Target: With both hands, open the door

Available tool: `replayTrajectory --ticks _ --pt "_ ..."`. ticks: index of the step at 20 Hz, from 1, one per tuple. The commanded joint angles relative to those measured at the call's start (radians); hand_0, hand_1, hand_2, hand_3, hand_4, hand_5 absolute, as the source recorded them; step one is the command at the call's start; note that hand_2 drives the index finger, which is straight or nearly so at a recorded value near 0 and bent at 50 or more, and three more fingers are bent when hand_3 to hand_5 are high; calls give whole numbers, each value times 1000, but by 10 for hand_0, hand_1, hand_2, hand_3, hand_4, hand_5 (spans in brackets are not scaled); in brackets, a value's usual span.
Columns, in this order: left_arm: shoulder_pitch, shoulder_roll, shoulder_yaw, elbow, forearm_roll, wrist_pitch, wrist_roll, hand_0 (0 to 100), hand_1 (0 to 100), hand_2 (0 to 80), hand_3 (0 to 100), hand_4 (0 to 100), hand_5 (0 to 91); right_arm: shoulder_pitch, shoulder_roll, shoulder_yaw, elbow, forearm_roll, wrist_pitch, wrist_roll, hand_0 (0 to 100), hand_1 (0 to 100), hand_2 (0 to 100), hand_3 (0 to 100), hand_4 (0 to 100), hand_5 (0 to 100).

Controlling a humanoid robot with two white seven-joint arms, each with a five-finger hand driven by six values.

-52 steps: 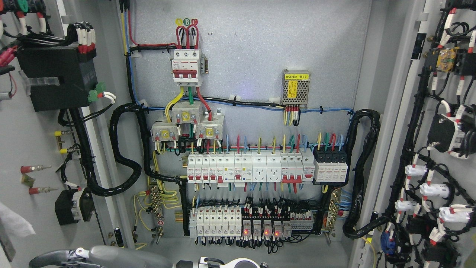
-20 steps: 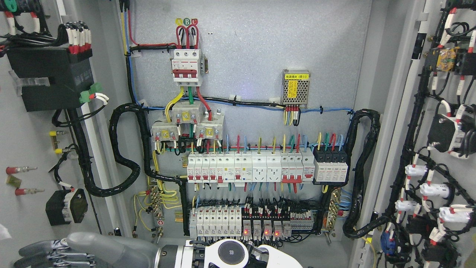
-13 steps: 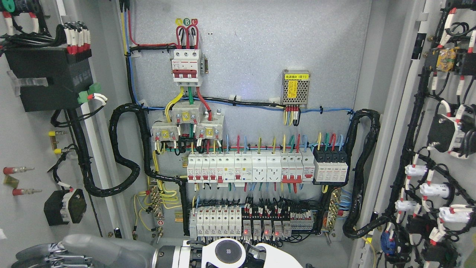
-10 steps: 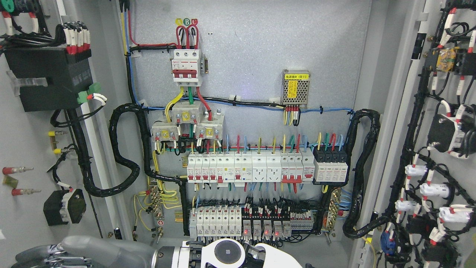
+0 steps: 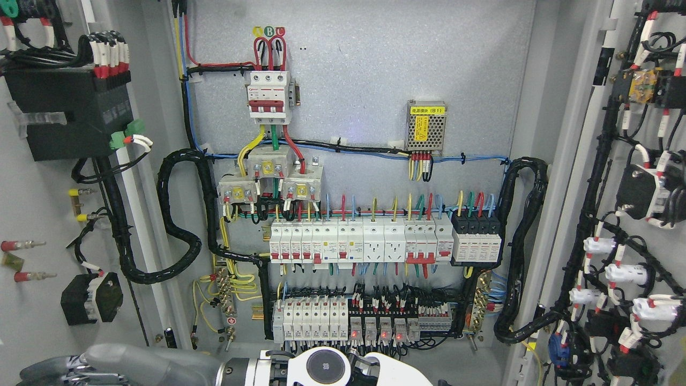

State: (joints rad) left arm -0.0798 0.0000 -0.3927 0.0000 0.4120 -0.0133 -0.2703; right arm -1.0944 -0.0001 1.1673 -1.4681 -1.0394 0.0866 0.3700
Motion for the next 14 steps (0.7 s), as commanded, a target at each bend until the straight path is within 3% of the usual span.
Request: replayTrajectory --ticks 1,6,9,14 --pt "0 0 0 25 -1 1 3 295 0 27 27 37 0 -1 0 15 -1 4 -2 0 219 0 0 0 0 0" --pt "2 0 0 25 -2 1 23 295 0 27 27 36 0 4 0 -8 8 25 -2 -13 219 0 0 0 0 0" --pt "2 0 0 25 -2 1 23 295 0 28 27 36 0 19 0 -98 20 41 -1 -57 219 0 0 0 0 0" --pt "2 2 0 25 -2 1 26 295 0 27 27 37 0 148 -12 -254 -73 41 2 -56 219 0 0 0 0 0"
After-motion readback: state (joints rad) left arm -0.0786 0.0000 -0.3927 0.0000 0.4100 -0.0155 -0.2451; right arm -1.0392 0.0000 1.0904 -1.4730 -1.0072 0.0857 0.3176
